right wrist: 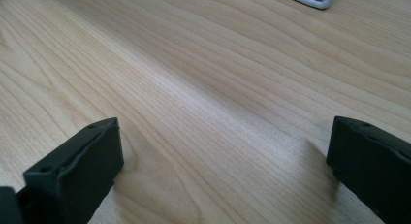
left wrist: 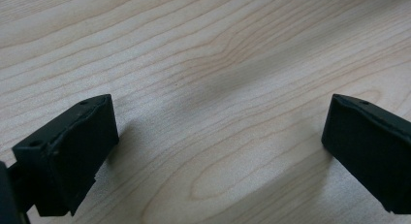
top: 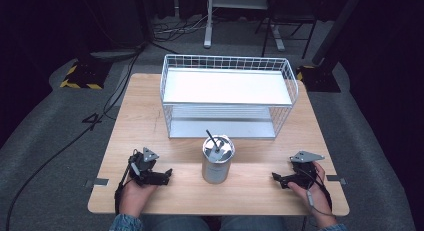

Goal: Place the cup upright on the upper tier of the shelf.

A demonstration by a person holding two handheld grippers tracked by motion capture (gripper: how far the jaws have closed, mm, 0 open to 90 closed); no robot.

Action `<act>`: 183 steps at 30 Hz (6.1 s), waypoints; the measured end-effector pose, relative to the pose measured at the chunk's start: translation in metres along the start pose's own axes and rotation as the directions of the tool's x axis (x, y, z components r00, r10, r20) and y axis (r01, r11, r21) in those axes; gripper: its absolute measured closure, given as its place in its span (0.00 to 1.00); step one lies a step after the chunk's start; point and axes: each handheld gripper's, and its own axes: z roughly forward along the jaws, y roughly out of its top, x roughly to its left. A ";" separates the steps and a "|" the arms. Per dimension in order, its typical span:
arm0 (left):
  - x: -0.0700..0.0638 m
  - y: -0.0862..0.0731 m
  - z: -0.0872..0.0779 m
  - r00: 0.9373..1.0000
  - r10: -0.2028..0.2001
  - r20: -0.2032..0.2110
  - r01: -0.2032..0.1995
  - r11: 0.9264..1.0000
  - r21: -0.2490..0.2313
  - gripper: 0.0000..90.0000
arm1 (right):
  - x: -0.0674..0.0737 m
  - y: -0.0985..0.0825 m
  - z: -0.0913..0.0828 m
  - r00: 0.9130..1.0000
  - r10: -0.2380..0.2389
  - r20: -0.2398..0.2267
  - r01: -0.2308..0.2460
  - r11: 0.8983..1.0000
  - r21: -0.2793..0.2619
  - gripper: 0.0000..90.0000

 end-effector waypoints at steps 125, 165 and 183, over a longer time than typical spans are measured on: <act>-0.118 0.091 -0.025 0.904 0.256 0.341 -0.109 0.911 -0.397 0.00 | 0.000 0.000 0.000 1.000 -0.002 0.000 0.002 1.000 0.001 0.00; -0.127 0.088 -0.013 0.926 0.282 0.252 -0.172 0.907 -0.385 0.04 | 0.000 0.000 0.000 1.000 -0.002 0.000 0.002 1.000 0.000 0.00; -0.119 0.103 -0.055 0.924 0.280 0.262 -0.156 0.899 -0.409 0.04 | -0.001 0.000 0.001 1.000 0.001 0.002 -0.001 1.000 -0.003 0.01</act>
